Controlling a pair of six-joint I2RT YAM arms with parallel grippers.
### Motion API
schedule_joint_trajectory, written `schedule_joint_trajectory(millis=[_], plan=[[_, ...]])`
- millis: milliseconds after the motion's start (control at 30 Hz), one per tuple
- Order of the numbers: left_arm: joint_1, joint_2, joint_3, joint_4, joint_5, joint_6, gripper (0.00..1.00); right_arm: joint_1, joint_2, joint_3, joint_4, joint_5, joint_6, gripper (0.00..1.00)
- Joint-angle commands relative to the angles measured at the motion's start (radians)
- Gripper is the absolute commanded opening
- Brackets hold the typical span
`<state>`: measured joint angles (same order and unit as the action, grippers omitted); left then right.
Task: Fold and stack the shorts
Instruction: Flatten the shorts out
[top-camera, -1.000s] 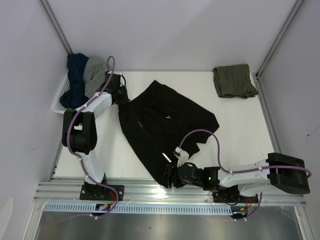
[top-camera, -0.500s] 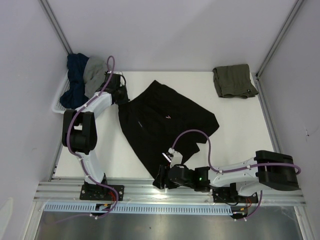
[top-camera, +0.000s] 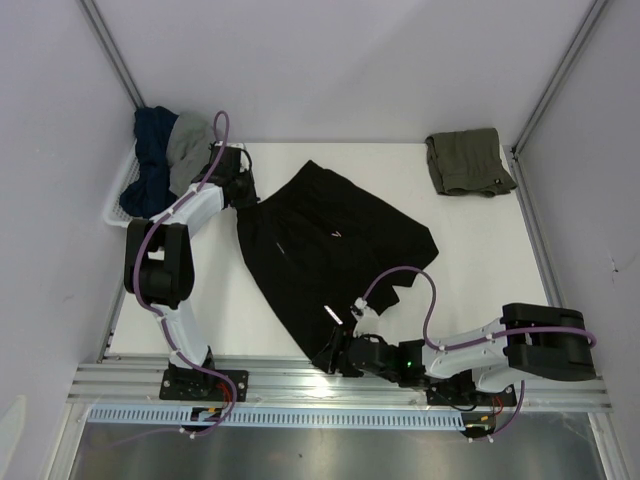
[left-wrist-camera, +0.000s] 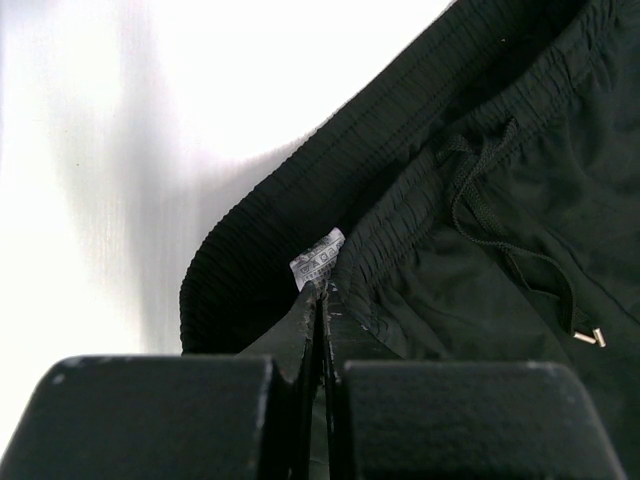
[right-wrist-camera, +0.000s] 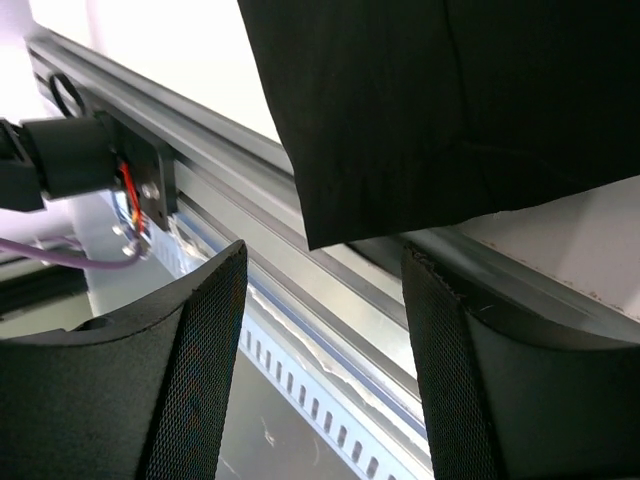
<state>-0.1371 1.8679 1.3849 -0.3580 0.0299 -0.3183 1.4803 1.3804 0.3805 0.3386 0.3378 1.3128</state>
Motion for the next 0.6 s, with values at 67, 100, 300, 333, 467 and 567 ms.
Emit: schedule_joint_trajectory(millis=[67,100,300,333,467,567], plan=[[0.014,-0.044,0.009,0.031,0.024,-0.021,0.0,0.017,-0.033,-0.025,0.155,0.138,0.039,0.64],[0.016,-0.049,0.008,0.03,0.025,-0.021,0.0,0.017,-0.035,-0.026,0.158,0.144,0.036,0.64],[0.021,-0.053,-0.001,0.037,0.044,-0.024,0.0,0.014,-0.035,-0.026,0.183,0.165,0.036,0.64],[0.021,-0.053,0.0,0.037,0.042,-0.024,0.0,0.012,-0.032,-0.025,0.185,0.164,0.036,0.64],[0.025,-0.052,-0.001,0.037,0.048,-0.024,0.0,0.005,-0.007,-0.022,0.201,0.155,0.043,0.64],[0.027,-0.053,-0.001,0.037,0.05,-0.024,0.0,0.002,0.008,-0.014,0.197,0.144,0.055,0.64]])
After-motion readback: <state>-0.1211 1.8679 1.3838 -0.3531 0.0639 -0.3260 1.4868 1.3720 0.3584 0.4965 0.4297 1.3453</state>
